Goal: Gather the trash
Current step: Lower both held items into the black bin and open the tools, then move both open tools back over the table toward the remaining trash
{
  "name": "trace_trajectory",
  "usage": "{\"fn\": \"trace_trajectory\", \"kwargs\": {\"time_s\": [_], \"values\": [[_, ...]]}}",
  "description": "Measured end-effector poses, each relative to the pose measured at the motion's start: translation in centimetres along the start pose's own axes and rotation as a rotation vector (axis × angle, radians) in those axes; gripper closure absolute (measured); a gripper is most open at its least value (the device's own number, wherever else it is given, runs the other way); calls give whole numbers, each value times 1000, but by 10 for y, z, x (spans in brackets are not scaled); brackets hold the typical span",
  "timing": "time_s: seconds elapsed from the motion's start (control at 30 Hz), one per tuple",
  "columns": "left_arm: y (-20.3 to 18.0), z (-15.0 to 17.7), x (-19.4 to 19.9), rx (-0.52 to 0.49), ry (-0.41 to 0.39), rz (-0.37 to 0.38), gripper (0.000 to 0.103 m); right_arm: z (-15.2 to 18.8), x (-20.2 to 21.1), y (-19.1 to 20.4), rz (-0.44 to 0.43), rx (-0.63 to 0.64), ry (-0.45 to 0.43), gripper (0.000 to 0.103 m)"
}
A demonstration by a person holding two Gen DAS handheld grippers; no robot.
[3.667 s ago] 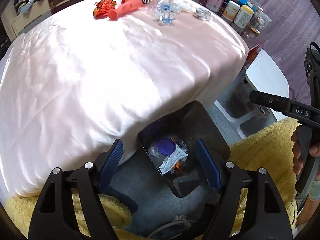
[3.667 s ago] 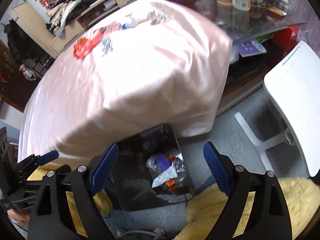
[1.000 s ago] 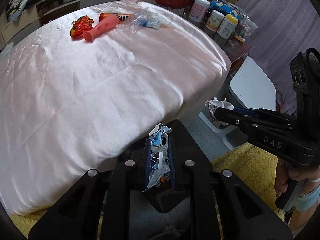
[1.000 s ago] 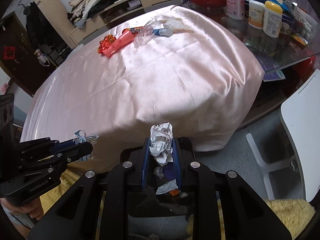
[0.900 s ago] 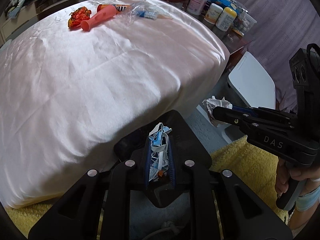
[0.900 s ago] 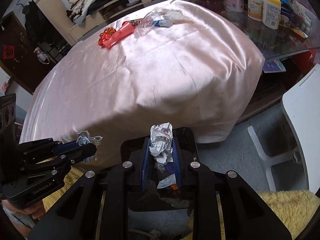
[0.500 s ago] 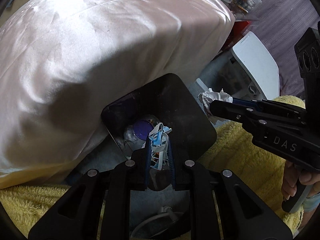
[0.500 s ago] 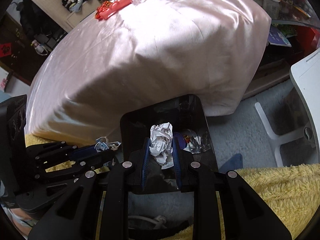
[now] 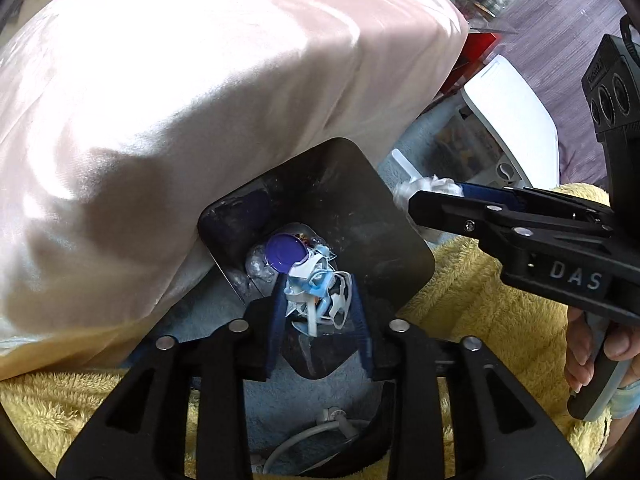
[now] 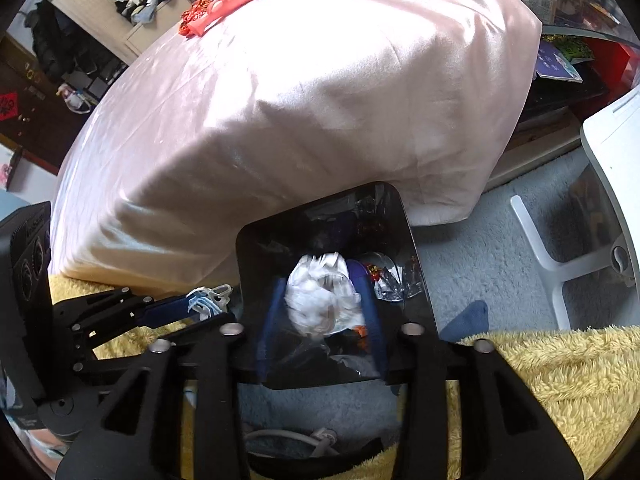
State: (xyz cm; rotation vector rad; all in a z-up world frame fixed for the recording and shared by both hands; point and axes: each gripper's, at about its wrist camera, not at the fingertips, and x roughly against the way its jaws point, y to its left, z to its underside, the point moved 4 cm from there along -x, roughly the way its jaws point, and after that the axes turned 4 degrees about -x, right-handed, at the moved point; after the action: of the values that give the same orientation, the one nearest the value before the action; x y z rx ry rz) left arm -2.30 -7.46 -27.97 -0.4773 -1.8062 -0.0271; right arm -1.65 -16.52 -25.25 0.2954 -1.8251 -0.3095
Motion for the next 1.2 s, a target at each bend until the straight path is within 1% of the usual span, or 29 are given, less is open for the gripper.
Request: {"fn": "trace_trajectory", "kwargs": {"time_s": [0.1, 0.17, 0.23, 0.27, 0.37, 0.43, 0.47, 0.5, 0.6, 0.73, 0.93, 1.2], "values": [[1, -1, 3, 2, -3, -3, 61, -3, 3, -2, 9, -2, -12, 55], [1, -2, 8, -2, -12, -8, 49, -6, 5, -4, 15, -8, -20, 52], [1, -3, 14, -9, -24, -17, 43, -9, 9, -7, 21, -17, -33, 45], [2, -4, 18, -12, -33, -22, 39, -11, 12, -8, 26, -19, -42, 44], [5, -8, 31, -14, -60, -39, 31, -18, 23, -12, 36, -29, -71, 33], [8, -11, 43, -8, -84, -43, 26, -24, 33, -15, 37, -41, -96, 21], [10, -13, 49, -5, -97, -47, 23, -27, 37, -16, 39, -46, -110, 19], [14, -16, 55, -2, -109, -52, 22, -31, 42, -17, 41, -49, -124, 16], [24, -25, 75, 8, -150, -79, 19, -45, 56, -18, 41, -52, -162, 15], [42, -40, 94, 29, -194, -116, 15, -65, 71, -19, 30, -62, -209, 9], [73, -61, 112, 60, -224, -176, 13, -96, 81, -17, 44, -49, -252, 9], [102, -101, 119, 91, -264, -212, 13, -138, 78, -14, 71, -32, -286, 9]]}}
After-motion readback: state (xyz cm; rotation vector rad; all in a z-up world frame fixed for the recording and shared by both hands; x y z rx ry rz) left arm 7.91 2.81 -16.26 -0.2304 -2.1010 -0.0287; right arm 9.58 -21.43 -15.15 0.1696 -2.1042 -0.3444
